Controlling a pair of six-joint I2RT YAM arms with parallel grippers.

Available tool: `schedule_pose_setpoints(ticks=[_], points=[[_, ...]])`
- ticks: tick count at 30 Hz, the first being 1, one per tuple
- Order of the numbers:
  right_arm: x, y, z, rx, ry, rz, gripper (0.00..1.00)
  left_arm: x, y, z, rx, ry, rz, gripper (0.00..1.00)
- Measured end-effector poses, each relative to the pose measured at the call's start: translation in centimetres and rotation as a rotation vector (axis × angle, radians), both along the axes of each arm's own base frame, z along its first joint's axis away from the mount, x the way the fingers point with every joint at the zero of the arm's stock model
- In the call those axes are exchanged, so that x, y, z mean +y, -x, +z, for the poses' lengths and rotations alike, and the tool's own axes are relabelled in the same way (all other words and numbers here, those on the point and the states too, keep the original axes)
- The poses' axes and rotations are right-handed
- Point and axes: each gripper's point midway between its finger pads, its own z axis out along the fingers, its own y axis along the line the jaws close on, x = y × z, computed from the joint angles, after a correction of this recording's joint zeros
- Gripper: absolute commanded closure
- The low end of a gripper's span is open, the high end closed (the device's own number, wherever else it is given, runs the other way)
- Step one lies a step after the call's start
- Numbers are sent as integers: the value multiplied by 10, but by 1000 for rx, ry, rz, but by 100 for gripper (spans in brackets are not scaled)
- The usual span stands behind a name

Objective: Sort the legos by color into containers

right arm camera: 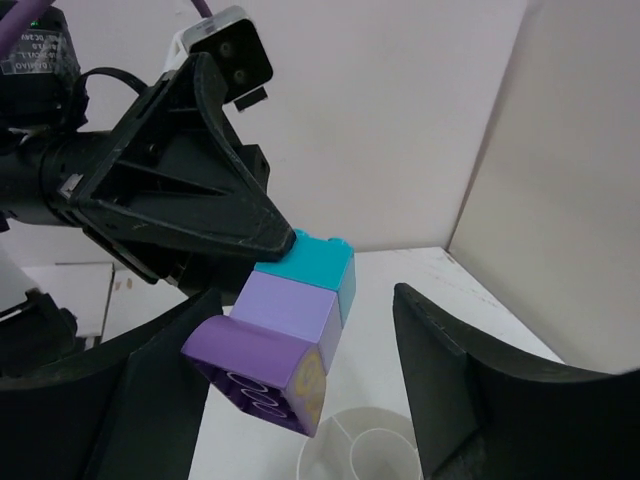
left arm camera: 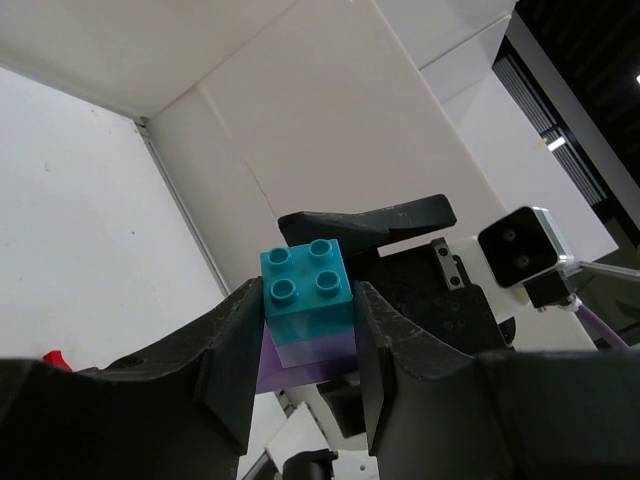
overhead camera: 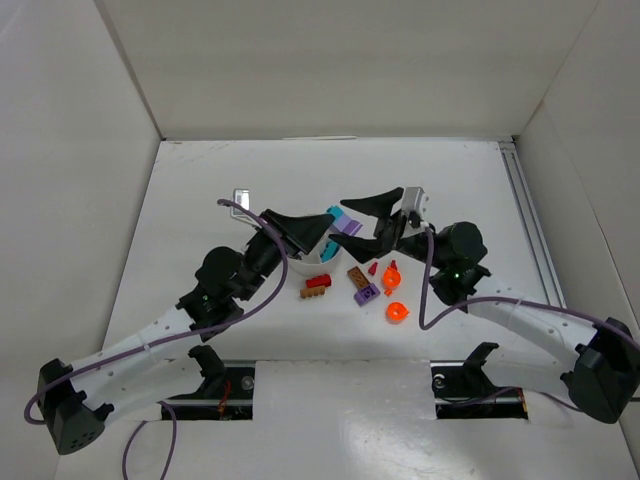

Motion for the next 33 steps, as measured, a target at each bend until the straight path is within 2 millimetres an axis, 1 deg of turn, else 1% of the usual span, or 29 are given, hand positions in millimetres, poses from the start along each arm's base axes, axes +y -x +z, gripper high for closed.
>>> schedule_pose_setpoints(ticks=[3, 4, 6, 7, 10, 11, 13, 16, 21, 24, 26, 27, 28, 29, 31, 33], points=[[4, 0, -1, 16, -15, 19, 35, 0, 1, 0, -9, 8, 2, 85], [4, -1, 0, 21, -20, 22, 41, 0, 1, 0, -11, 12, 5, 85], [6, 2, 1, 24, -30, 34, 48, 1, 0, 1, -15, 19, 14, 85], [6, 2, 2, 25, -35, 36, 56, 2, 0, 2, -17, 22, 17, 85], [4, 1, 7, 11, -51, 23, 71, 3, -2, 1, -15, 29, 27, 85], [4, 0, 7, 12, -51, 21, 84, 4, -3, 2, -16, 32, 35, 85], [4, 0, 5, 19, -47, 17, 93, 5, -4, 2, -18, 37, 47, 85], [2, -1, 1, 41, -27, 4, 99, 7, -6, -2, -12, 34, 61, 87], [-7, 5, 1, 44, -13, -20, 99, 12, -13, -4, -6, 31, 108, 87], [-19, 10, -2, 39, 4, -49, 99, 15, -20, -15, 25, -23, 152, 87], [-32, 9, -9, 46, 28, -88, 99, 14, -28, -23, 50, -89, 184, 87], [-41, 7, -13, 51, 42, -121, 99, 13, -32, -27, 66, -131, 196, 80], [-57, 3, -20, 59, 68, -178, 99, 10, -35, -29, 77, -173, 205, 80], [-62, 2, -22, 61, 74, -196, 98, 8, -39, -31, 85, -207, 213, 80], [-85, -5, -31, 77, 109, -295, 98, 3, -45, -41, 114, -295, 222, 80], [-105, -7, -38, 92, 142, -383, 97, -5, -53, -54, 145, -381, 220, 80]])
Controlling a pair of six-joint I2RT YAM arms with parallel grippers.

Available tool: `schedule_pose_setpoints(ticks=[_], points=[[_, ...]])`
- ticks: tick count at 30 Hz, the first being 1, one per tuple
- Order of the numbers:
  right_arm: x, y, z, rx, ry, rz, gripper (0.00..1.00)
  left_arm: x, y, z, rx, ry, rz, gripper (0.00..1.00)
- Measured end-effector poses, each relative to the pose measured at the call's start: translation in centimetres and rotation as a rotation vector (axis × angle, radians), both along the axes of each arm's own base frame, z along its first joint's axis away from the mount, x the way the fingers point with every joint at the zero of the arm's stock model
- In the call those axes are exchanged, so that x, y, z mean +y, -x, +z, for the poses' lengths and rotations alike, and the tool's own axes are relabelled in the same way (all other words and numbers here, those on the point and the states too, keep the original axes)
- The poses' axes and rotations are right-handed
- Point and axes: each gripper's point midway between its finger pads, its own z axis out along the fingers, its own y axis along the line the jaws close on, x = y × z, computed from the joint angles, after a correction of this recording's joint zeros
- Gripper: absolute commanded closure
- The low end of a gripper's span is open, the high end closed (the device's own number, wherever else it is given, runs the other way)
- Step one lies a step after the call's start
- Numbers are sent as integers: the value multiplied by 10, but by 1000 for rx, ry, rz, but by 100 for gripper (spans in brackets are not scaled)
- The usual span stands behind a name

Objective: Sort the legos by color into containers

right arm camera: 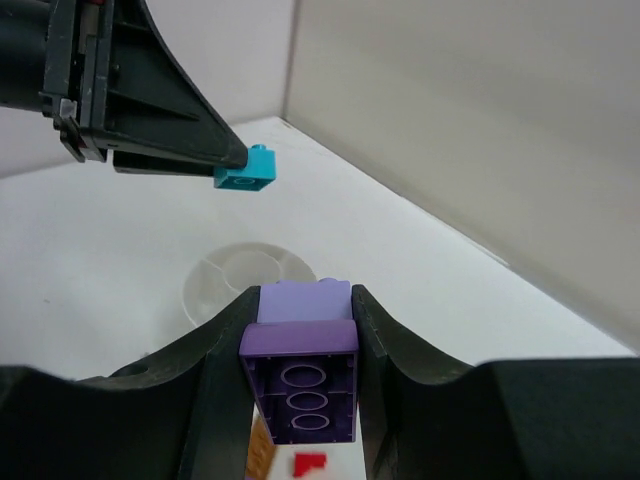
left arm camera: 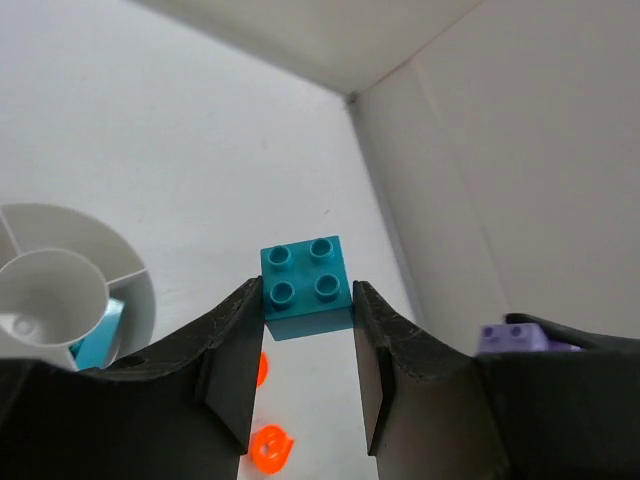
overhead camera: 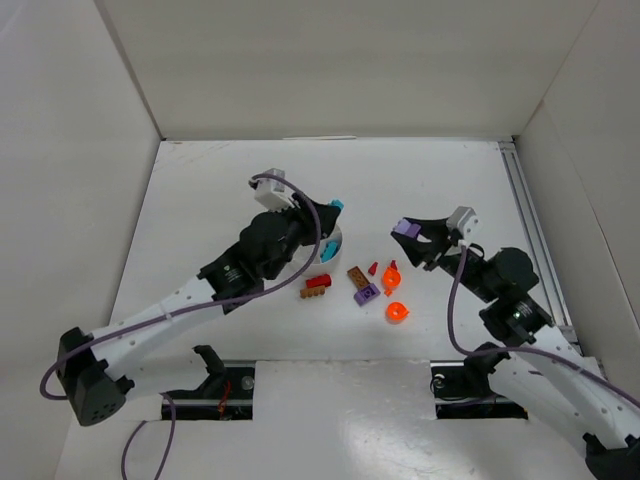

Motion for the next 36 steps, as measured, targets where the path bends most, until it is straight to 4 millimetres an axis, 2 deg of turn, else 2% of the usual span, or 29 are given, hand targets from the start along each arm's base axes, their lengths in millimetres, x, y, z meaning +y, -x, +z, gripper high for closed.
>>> schedule_pose_setpoints(ticks=[5, 6, 10, 12, 18, 25, 29, 31, 35, 36], points=[[-39, 1, -24, 63, 86, -172, 95, -23, -17, -59, 150, -207, -11, 81], [-46, 1, -29, 77, 104, -202, 95, -27, -19, -81, 198, -266, -16, 81], [-70, -1, -50, 145, 176, -314, 94, -31, -19, -125, 303, -383, -24, 83], [-79, -1, -58, 170, 205, -355, 94, -30, -18, -140, 346, -422, -21, 83], [-97, -1, -78, 224, 278, -431, 94, -24, -15, -153, 410, -432, 9, 82], [-104, -3, -83, 227, 310, -466, 94, -20, -24, -169, 470, -431, 69, 80], [-104, -5, -85, 229, 332, -472, 93, -17, -25, -177, 499, -431, 97, 69], [-104, -6, -87, 232, 340, -472, 92, -18, -24, -177, 506, -424, 103, 57], [-104, -6, -86, 227, 344, -473, 89, -18, -24, -177, 513, -408, 111, 51], [-104, -7, -86, 225, 346, -473, 87, -18, -24, -177, 512, -408, 111, 46]])
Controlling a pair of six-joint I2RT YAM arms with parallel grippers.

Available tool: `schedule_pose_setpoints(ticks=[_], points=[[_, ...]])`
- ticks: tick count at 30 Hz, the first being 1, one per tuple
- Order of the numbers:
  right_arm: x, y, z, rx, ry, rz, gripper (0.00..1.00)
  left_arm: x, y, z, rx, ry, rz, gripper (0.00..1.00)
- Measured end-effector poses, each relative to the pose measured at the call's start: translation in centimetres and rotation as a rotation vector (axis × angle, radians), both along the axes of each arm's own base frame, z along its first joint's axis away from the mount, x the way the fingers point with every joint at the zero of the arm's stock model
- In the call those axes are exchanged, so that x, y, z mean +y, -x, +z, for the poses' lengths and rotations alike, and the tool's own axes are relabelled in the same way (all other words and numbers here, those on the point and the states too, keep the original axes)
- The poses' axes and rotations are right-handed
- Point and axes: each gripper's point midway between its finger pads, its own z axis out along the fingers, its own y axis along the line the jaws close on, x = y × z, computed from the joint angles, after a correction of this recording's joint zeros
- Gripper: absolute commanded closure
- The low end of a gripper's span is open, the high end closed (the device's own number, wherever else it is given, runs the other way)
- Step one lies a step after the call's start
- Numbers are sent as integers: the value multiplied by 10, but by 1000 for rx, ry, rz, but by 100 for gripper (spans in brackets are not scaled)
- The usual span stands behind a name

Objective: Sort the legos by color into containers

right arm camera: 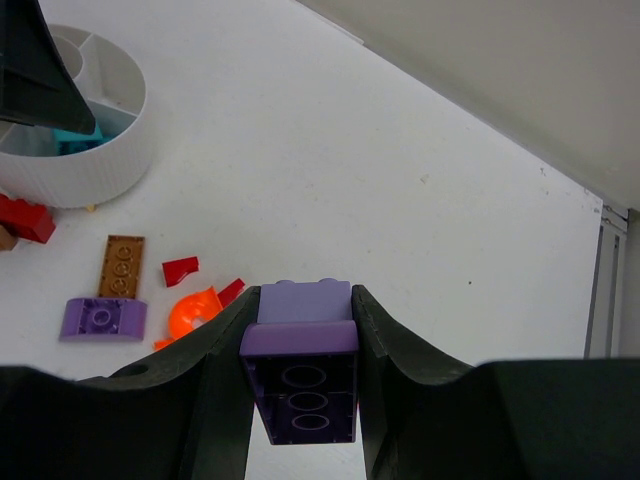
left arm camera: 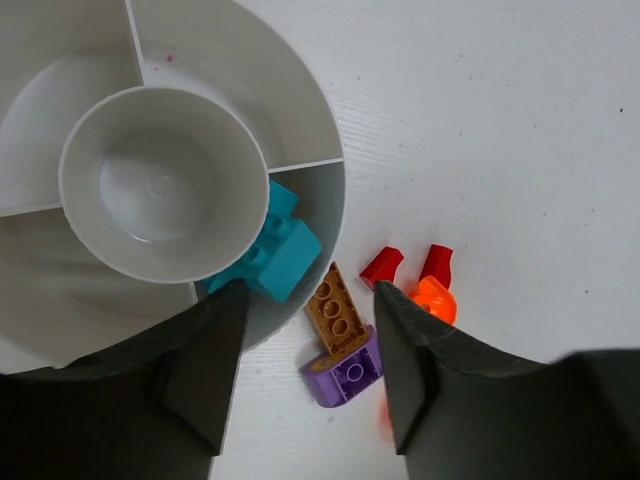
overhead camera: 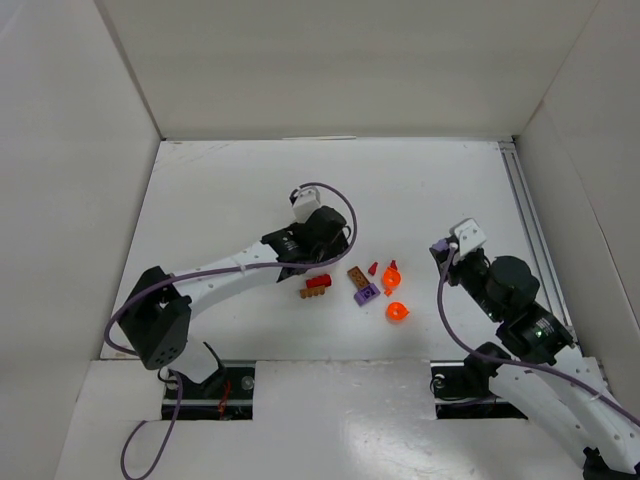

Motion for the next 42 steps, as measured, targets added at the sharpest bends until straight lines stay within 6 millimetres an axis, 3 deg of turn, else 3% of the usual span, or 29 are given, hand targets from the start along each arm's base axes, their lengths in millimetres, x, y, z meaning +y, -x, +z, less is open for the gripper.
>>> schedule_pose_setpoints(ticks=[7, 10, 14, 16, 20, 23, 27, 34, 39, 42], points=[[8, 2, 1, -11, 21, 56, 86, -8, 9, 9, -19, 17, -28, 32], [21, 5, 2, -35, 53, 152, 79, -9, 12, 25, -45, 46, -38, 39], [54, 14, 7, -85, 97, 366, 76, -13, 23, 68, -146, 124, -114, 30], [73, 19, 6, -103, 116, 492, 76, -20, 45, 103, -237, 233, -228, 21], [104, 37, 8, -155, 125, 727, 76, -20, 76, 146, -368, 369, -398, 16], [117, 53, 22, -237, 111, 848, 76, -24, 94, 167, -438, 435, -511, 11], [125, 70, 42, -356, 95, 954, 76, -38, 110, 169, -455, 466, -644, 8], [132, 78, 54, -432, 86, 1021, 76, -62, 126, 148, -406, 480, -802, 12], [139, 80, 55, -447, 85, 1049, 76, -68, 139, 161, -449, 537, -884, 12], [141, 81, 60, -475, 83, 1058, 76, -70, 148, 165, -470, 569, -940, 21]])
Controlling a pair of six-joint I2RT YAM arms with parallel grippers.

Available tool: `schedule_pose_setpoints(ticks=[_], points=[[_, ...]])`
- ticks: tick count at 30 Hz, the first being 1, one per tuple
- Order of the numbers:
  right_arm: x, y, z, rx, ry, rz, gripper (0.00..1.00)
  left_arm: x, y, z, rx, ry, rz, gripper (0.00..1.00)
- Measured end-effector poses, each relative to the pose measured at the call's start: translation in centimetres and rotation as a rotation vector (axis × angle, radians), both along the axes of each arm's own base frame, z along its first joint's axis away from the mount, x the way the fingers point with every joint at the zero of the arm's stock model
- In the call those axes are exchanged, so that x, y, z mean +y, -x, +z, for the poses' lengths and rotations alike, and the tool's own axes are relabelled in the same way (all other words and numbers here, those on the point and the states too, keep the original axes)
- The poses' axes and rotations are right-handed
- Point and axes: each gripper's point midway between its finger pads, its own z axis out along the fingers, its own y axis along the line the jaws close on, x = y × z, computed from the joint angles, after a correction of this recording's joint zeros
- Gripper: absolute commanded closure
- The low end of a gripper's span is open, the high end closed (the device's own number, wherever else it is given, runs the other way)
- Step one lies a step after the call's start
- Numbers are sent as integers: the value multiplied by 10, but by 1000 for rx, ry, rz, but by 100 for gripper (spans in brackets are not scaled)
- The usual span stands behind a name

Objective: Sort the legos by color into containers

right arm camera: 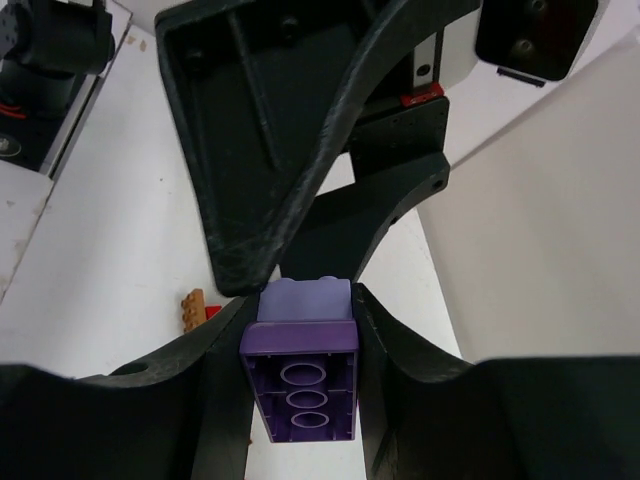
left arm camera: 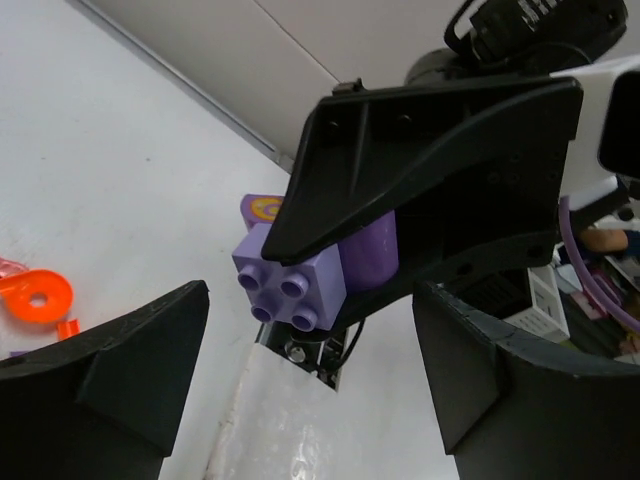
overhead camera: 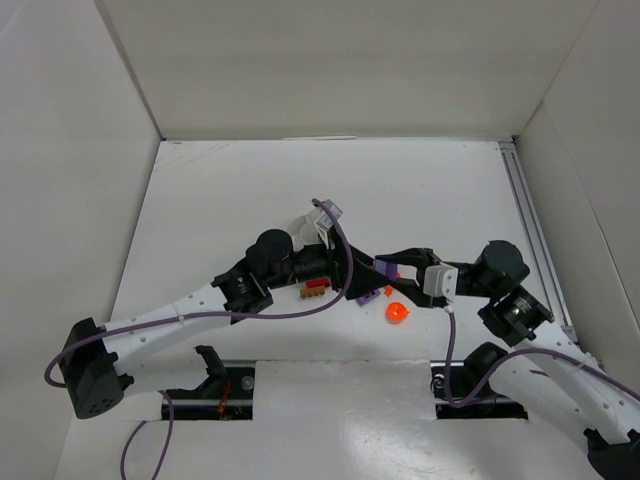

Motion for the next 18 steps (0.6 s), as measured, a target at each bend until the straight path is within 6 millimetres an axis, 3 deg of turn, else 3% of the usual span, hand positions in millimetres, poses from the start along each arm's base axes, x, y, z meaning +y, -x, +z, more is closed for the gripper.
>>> schedule_pose_setpoints(ticks=[5, 11, 18], points=[[3, 4, 12, -49, -30, 27, 76, -5, 13, -2, -16, 18, -89, 35], [5, 16, 24, -102, -62, 85, 76, -5, 25, 3, -52, 59, -155, 36], [12, 27, 21, -106, -56, 167, 76, -2, 30, 11, -73, 91, -174, 36]])
